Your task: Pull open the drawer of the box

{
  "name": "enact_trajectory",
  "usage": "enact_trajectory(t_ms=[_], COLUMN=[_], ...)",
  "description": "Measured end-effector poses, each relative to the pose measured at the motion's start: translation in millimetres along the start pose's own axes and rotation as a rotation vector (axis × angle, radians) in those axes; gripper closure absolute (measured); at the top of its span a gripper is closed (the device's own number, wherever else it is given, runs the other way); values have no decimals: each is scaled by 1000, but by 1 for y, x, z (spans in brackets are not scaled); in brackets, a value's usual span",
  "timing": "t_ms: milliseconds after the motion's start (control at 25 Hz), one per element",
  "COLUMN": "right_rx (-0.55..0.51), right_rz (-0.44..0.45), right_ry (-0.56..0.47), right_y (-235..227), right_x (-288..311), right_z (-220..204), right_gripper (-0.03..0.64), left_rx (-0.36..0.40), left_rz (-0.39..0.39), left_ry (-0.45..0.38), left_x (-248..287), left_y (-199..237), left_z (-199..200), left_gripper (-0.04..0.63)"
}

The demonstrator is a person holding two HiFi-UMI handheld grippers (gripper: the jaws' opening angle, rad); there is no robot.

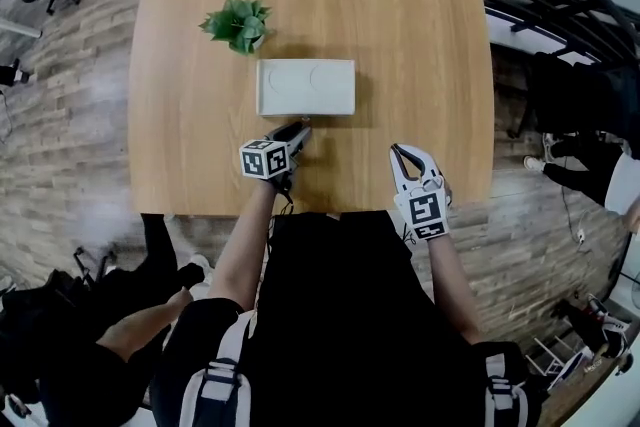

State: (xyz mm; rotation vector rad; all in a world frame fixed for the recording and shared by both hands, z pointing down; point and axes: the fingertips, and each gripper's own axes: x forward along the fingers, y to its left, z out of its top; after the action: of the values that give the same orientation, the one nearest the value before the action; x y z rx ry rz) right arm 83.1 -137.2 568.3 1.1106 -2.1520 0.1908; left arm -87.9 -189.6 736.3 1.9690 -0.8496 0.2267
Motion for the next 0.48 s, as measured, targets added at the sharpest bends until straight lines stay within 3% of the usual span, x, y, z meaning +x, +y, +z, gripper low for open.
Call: enact_trajectory(t_ms=[240,480], right_rx=[1,-4], right_rz=[8,11], right_ry=[10,7], right_y=[6,10], right_x=[-1,-1], right_z=[-3,-2], right_gripper=[591,591], left_rx=[-30,-13], left_rz=[27,57], left_ry=[-16,22], left_x=[8,15], left_y=[5,3], left_z=[9,7], left_gripper=[463,463])
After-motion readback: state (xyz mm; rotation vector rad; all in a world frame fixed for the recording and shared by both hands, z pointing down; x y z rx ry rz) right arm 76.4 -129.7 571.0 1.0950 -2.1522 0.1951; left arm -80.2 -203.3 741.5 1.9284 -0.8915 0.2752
